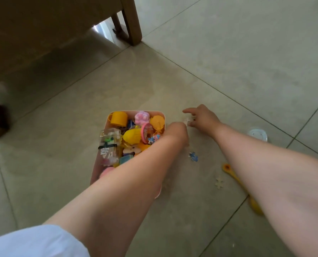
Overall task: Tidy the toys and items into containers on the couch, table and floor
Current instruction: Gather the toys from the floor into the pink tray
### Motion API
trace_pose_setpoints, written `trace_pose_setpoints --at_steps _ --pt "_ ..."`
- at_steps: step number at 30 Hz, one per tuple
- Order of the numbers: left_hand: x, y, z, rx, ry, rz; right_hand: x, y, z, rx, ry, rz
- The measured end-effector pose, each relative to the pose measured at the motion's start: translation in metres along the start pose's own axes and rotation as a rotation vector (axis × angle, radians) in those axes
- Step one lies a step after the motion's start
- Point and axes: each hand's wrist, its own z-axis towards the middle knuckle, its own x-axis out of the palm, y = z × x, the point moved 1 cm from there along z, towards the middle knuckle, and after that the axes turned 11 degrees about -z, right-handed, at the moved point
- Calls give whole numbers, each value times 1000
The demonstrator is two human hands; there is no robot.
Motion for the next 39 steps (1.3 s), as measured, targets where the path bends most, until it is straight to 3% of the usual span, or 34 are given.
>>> trace_pose_setpoints --at_steps 3,7,12,20,28,33,37,39 --pt "18 0 -6 2 0 -33 10 6 2 -38 -33 -70" --pt "34 -2 -10 -5 4 -108 17 5 -1 49 -122 -49" --pt "42 -10 -14 18 35 -77 13 -1 -10 47 -85 -62" --pt "49 -15 -18 29 35 -135 13 -6 -36 216 -30 -52" --pt "21 -11 -32 32 -10 -246 -14 11 -36 241 17 368" --pt "-25 7 -29 -113 -45 -352 -38 30 -32 242 34 566" --pt "-81 37 -32 -258 -213 -349 -44 62 -32 225 100 788" --pt "-103 57 -42 -333 -323 -363 -39 81 -34 166 179 778"
